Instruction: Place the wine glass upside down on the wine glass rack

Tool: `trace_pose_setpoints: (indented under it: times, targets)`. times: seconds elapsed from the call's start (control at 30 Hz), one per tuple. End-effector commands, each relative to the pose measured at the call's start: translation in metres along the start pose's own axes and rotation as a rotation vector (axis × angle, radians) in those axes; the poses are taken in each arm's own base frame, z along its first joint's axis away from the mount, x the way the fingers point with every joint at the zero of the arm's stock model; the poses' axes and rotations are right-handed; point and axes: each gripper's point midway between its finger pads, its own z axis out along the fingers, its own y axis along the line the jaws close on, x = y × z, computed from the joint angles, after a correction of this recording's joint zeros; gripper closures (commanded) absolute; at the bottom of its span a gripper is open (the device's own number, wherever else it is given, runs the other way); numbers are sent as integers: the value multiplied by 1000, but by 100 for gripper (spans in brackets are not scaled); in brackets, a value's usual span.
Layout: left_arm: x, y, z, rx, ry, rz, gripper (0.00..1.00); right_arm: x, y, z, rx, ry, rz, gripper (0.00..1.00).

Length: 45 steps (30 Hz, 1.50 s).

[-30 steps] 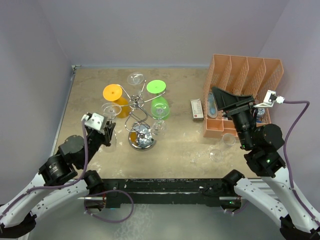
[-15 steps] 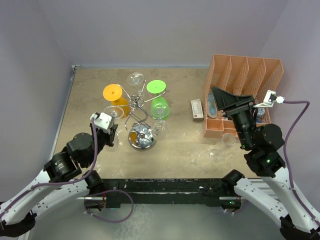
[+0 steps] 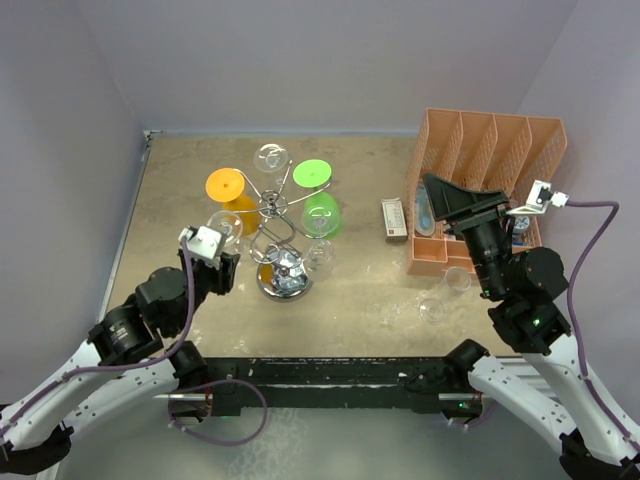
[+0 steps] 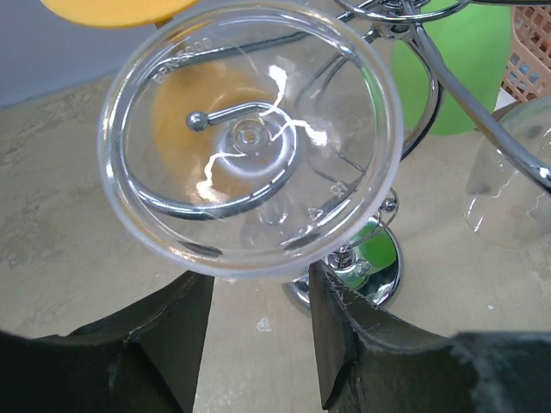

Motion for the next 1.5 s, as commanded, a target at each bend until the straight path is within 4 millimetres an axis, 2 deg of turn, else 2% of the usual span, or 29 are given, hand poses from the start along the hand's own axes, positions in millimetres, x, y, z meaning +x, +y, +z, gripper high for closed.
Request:
trace_pose_setpoints:
  times: [0.0, 0.17, 0.23, 0.3, 0.43, 0.53, 0.63, 0.77, 0.9, 1.03, 1.13, 1.3, 1.47]
  targets:
    - [-19, 0, -9, 20, -44, -59, 53, 0, -5, 3, 21, -12, -10, 37]
    - [-44, -2, -28, 84, -95, -118, 50, 4, -4, 4, 10, 8, -31, 37]
    - [-54, -6, -37, 134, -124, -139, 50, 15, -2, 6, -12, 59, -73, 36]
    - [-62, -6, -47, 169, -152, -151, 49, 30, -10, 9, 8, 121, -110, 36]
    - [-78, -3, -68, 220, -211, -177, 48, 62, -43, 12, 126, 248, -184, 36]
    - [-93, 3, -86, 242, -279, -208, 48, 74, -63, 9, 199, 303, -226, 36]
    - [-112, 14, -104, 243, -366, -256, 48, 75, -86, 2, 298, 313, -266, 36]
    - [-134, 28, -118, 217, -456, -342, 46, 70, -112, -13, 437, 331, -329, 36]
    - [-143, 34, -118, 184, -477, -398, 44, 68, -141, -32, 595, 370, -397, 36]
    - [-149, 28, -110, 192, -460, -402, 43, 67, -171, -58, 773, 393, -416, 36]
    - [-152, 25, -105, 188, -450, -397, 43, 58, -174, -67, 819, 374, -419, 36]
    - [-160, 20, -100, 195, -454, -397, 43, 42, -161, -74, 790, 347, -411, 39]
    - [-189, 15, -105, 239, -532, -430, 44, 37, -152, -80, 767, 375, -418, 40]
